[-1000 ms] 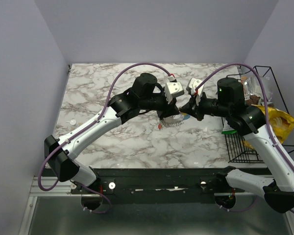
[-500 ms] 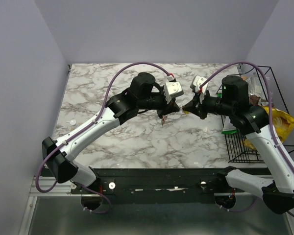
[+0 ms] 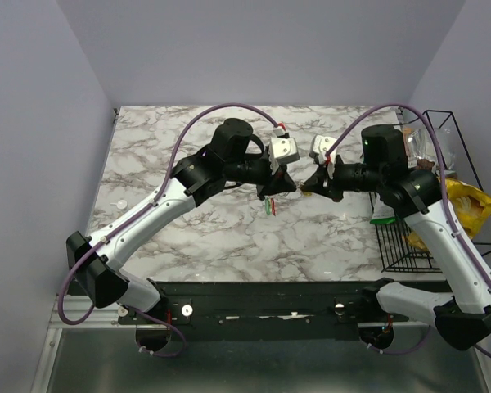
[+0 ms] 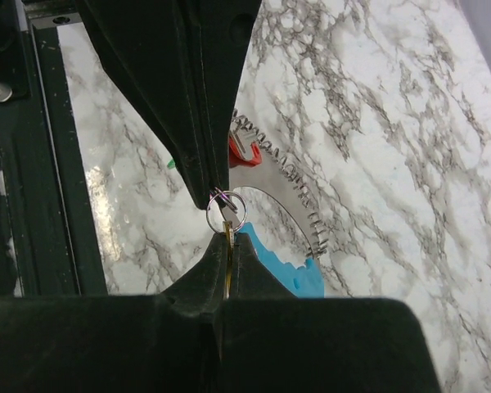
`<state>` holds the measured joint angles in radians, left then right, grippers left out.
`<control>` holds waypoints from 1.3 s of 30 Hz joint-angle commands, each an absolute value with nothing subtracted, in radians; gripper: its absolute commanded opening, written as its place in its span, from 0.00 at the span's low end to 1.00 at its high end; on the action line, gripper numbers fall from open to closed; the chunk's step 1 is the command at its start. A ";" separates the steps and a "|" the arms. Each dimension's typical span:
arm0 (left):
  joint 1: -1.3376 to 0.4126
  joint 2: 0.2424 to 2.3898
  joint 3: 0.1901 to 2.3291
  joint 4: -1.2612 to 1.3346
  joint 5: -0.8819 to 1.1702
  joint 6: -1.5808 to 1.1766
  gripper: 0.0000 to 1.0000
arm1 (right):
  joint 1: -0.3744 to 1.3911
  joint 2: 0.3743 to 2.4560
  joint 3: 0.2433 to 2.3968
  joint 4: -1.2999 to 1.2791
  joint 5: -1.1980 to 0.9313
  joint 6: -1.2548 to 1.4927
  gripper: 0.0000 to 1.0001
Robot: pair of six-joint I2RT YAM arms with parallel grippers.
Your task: Remove the keys from the keyring
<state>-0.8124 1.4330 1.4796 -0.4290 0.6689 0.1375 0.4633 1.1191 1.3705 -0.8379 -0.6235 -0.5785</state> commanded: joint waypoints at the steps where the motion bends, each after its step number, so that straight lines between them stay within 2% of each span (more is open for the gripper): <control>1: -0.821 1.370 1.509 -0.469 0.920 0.129 0.00 | 0.434 1.180 1.367 -0.900 -0.535 -0.673 0.01; 9: -0.808 1.350 1.500 -0.462 1.051 0.107 0.00 | 0.433 1.215 1.325 -0.893 -0.552 -0.680 0.01; 20: -0.807 1.307 1.462 -0.503 1.115 0.156 0.00 | 0.321 1.147 1.330 -0.868 -0.635 -0.660 0.01; 27: -0.807 1.308 1.473 -0.496 1.164 0.144 0.00 | 0.307 1.180 1.305 -0.888 -0.667 -0.660 0.01; 34: -0.804 1.302 1.456 -0.471 1.134 0.126 0.00 | 0.308 1.189 1.298 -0.839 -0.608 -0.617 0.01; 39: -0.787 1.295 1.396 -0.431 0.944 0.124 0.00 | 0.307 1.173 1.290 -0.827 -0.630 -0.606 0.01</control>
<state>-0.7998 1.3022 1.4475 -0.4671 1.0691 0.1371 0.3103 1.2026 1.2907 -0.8799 -0.6353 -0.6239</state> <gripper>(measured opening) 0.006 0.022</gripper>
